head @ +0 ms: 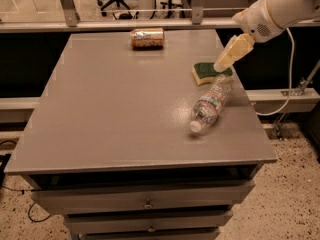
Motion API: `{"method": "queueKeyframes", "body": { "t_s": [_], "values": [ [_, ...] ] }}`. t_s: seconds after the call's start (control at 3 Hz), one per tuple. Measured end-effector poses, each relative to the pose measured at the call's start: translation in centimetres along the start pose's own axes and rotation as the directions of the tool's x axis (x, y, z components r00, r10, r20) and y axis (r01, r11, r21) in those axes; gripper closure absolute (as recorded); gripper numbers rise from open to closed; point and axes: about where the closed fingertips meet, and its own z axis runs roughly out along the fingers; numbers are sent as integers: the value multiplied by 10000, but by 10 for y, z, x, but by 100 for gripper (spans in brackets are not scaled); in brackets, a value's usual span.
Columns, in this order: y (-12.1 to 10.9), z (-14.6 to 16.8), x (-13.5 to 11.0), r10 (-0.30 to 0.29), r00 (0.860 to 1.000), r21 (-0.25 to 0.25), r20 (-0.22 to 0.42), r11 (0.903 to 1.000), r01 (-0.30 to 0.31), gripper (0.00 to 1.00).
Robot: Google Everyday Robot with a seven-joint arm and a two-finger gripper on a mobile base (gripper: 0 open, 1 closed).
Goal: Move sponge near water bottle
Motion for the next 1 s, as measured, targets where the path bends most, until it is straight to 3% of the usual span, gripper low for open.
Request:
{"method": "queueKeyframes", "body": {
  "t_s": [0.33, 0.67, 1.0],
  "values": [
    [3, -28, -1, -257, 9944, 325, 1025, 9992, 224, 0],
    [20, -79, 14, -442, 9647, 742, 2598, 9969, 257, 0],
    [40, -118, 46, -243, 9325, 1156, 3604, 9931, -188, 0]
  ]
}}
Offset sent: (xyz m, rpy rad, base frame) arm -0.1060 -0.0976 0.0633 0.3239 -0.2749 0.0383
